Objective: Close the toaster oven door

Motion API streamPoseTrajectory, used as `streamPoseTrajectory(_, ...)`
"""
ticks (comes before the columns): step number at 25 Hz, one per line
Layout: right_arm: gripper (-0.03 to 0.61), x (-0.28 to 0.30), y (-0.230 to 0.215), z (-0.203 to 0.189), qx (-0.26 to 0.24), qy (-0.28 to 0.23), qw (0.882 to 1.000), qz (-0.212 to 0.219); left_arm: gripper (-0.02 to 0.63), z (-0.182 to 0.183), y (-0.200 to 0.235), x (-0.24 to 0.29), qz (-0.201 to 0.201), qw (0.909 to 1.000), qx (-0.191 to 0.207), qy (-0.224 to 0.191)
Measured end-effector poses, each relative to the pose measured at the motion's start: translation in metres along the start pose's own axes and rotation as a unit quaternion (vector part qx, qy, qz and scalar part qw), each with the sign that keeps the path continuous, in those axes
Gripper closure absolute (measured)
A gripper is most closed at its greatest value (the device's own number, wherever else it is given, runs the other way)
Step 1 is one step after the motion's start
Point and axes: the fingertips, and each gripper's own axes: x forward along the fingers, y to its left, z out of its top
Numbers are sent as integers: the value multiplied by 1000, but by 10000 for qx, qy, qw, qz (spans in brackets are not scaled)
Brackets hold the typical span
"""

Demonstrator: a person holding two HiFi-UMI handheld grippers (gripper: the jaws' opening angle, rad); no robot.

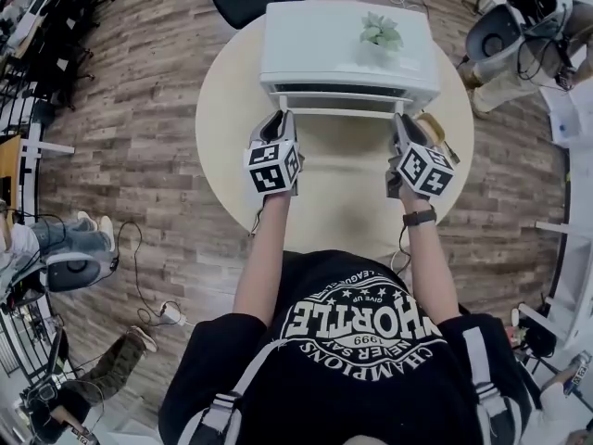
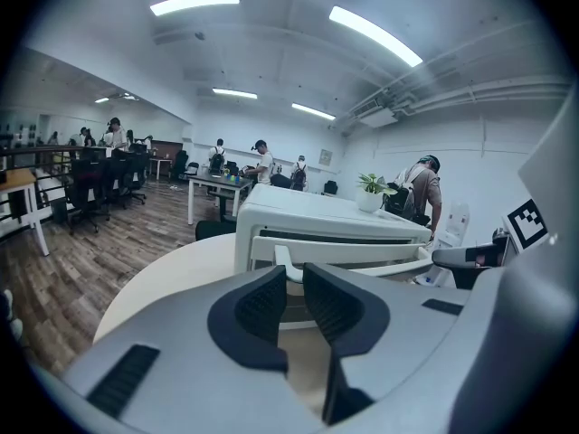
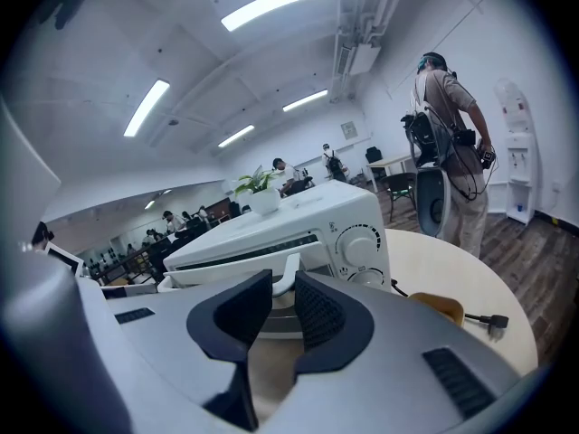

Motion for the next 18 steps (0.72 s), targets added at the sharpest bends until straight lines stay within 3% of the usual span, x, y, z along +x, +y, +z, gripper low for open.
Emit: streamPoseTrajectory(18,480,12,-1,13,-31,-104,9999,-15,538,12,2,12,14,10000,57,-56)
